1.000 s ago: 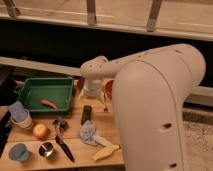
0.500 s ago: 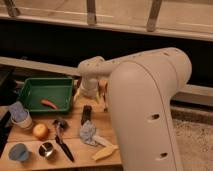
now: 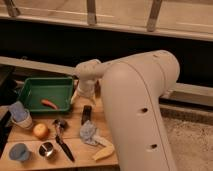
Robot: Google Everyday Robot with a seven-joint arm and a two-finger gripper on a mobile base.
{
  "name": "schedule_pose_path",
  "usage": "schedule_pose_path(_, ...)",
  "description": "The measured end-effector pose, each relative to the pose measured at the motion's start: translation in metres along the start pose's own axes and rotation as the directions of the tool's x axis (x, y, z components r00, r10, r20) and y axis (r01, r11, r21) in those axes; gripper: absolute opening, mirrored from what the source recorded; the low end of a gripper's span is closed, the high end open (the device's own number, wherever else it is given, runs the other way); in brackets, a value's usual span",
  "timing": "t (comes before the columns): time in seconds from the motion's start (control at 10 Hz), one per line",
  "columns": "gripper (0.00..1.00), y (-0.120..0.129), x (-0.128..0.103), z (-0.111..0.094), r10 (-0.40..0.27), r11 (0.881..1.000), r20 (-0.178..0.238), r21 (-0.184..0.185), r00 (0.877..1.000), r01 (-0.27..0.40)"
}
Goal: Place eraser in purple bowl
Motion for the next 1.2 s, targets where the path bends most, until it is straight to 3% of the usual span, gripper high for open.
schedule_pose_path(0.6,0.8,-0.011,0.0,0.03,0.039,0.999,-0.07,0.006,0.997,-0.038)
schedule_pose_path(1.2,0.8,-0.031,-0.002,0.053,0.097,0.995,-0.134,-0.022,0.986,-0.101)
